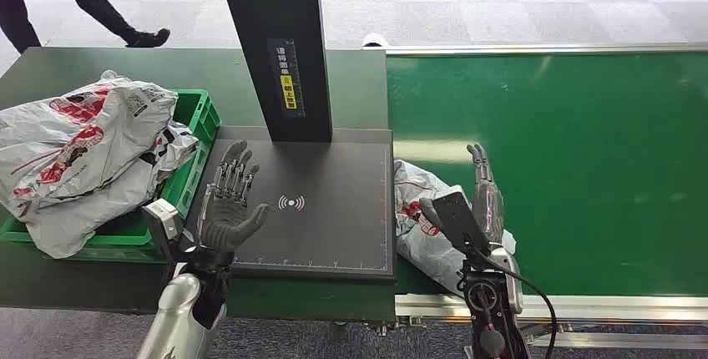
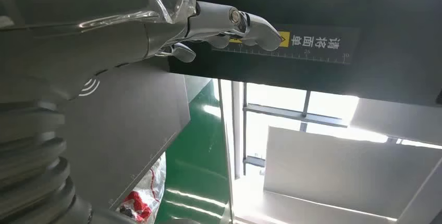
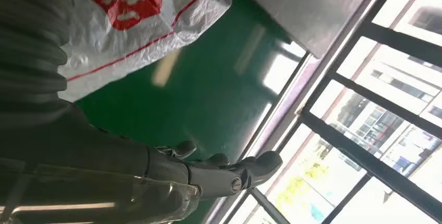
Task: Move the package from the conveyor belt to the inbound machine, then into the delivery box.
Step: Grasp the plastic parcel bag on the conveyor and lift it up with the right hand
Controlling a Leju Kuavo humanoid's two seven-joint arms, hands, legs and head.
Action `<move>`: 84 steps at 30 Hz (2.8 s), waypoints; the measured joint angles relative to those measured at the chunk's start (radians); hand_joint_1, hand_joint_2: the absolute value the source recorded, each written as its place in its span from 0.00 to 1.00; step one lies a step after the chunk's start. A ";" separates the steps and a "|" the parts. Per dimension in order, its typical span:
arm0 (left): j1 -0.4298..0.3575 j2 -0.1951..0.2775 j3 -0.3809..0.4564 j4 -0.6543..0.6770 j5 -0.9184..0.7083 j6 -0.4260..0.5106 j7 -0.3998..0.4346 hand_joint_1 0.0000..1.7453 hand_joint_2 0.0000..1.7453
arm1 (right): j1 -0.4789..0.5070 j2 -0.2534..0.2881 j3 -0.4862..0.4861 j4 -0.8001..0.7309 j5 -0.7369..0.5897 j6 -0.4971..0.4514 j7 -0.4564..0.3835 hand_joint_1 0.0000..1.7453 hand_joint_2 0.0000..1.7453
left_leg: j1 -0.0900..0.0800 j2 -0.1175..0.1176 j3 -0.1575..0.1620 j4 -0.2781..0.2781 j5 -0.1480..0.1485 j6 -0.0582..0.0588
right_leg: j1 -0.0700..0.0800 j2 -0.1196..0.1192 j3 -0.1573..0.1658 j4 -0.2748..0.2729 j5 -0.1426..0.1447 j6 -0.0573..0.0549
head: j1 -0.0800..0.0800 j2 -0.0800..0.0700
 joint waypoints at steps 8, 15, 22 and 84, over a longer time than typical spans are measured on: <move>0.001 0.003 0.001 0.000 0.001 -0.002 0.000 0.00 1.00 | -0.074 -0.035 -0.004 0.068 0.100 -0.013 0.048 0.00 1.00 | 0.000 -0.001 0.000 0.000 0.000 0.000 | 0.000 -0.001 0.000 0.000 0.000 0.000 | 0.000 0.000; 0.003 0.010 0.001 0.000 0.013 -0.001 -0.001 0.00 1.00 | -0.173 -0.081 0.023 0.236 0.212 -0.012 0.105 0.00 1.00 | 0.000 -0.001 0.000 0.000 0.000 0.000 | 0.000 -0.001 0.000 0.000 0.000 0.000 | 0.000 0.000; 0.004 0.019 0.001 0.013 0.026 0.005 -0.005 0.00 1.00 | -0.251 -0.116 0.080 0.430 0.239 0.078 0.144 0.00 1.00 | 0.000 -0.001 0.000 0.000 0.000 0.000 | 0.000 -0.001 0.000 0.000 0.000 0.000 | 0.000 0.000; -0.017 0.055 -0.039 0.106 0.086 0.076 -0.010 0.00 1.00 | -0.367 -0.322 0.556 0.695 0.152 0.382 0.173 1.00 1.00 | 0.000 -0.015 0.022 0.000 -0.006 0.004 | -0.001 -0.015 0.026 -0.005 -0.010 0.006 | 0.000 0.000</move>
